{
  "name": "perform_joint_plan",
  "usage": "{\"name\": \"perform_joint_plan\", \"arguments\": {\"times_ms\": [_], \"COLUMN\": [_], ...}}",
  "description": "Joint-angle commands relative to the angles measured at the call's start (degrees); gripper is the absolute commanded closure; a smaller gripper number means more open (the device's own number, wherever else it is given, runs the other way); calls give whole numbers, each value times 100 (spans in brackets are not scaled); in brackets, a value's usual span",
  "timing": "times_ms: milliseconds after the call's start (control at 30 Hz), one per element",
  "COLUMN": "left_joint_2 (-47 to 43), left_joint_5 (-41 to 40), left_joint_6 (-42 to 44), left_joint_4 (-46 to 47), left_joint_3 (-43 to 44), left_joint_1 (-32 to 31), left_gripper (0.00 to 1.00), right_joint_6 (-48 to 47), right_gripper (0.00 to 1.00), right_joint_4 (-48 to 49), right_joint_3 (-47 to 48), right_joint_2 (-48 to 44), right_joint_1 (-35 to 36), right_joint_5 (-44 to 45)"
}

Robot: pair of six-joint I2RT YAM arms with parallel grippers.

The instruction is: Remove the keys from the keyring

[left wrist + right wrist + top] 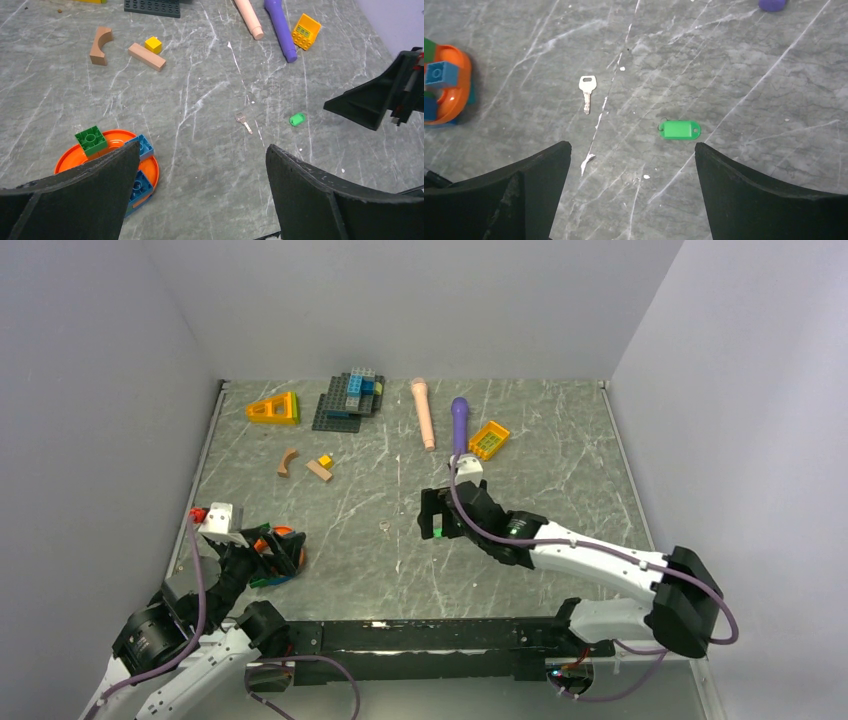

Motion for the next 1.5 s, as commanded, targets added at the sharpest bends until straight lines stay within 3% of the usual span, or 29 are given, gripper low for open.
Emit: {"name": "perform_joint_plan", "arguments": {"times_ms": [0, 533, 800, 1067, 1467], "left_joint_2": [-98, -138, -175, -217, -243], "left_joint_5": [-3, 112, 132, 164, 161], "left_joint_6": [97, 189, 196, 225, 225], "left_joint_4": [140, 227, 242, 264, 261], "left_joint_3": [-40, -94, -101, -121, -128], "left_joint_1": [-8, 3, -2, 3, 0], "left_gripper": [0, 1, 0, 1, 1], "right_joint_6": [-275, -293, 136, -253, 53], "right_gripper": [2, 1, 0, 0, 0], "right_joint_4": [347, -158, 309, -265, -913], "right_joint_3": [-208, -1047, -2031, -2275, -1970], "right_joint_2": [-703, -3197, -4664, -5803, -6166], "right_joint_1": [-21, -17, -20, -20, -20], "right_joint_5": [-48, 1416, 2582, 2346, 1252]}}
